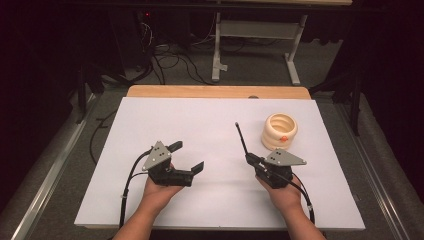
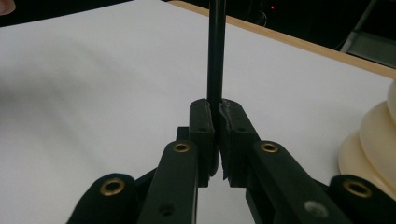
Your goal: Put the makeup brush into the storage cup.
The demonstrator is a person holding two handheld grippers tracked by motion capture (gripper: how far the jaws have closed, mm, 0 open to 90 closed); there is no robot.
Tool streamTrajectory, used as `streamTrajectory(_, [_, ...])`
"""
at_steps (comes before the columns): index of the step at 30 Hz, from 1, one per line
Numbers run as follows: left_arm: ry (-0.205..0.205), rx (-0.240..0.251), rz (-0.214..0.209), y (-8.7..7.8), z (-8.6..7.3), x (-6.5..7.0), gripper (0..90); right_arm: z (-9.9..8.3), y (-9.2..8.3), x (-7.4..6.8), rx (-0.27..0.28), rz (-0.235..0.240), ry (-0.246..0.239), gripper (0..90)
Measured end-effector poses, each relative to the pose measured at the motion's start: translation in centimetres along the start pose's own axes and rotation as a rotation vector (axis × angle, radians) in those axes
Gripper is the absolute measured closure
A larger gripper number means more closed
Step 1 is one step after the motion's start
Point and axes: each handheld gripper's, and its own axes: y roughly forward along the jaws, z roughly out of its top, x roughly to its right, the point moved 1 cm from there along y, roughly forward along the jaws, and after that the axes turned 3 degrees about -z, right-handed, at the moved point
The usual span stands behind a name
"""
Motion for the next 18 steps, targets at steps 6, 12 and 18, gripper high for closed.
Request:
streamTrajectory(6, [-0.009, -0.001, -0.003, 0.1, -0.1, 0.0, 0.3, 1.1, 1.1, -1.2, 0.006, 0.030, -0.050, 86.7])
streamTrajectory(12, [-0.007, -0.003, -0.016, 0.0, -0.2, 0.3, 0.3, 0.7, 1.4, -2.1, -0.001, 0.046, -0.046, 86.7])
streamTrajectory(18, [-0.018, 0.000, -0.030, 0.2, -0.2, 0.4, 0.3, 0.4, 1.1, -2.5, 0.005, 0.064, -0.052, 86.7])
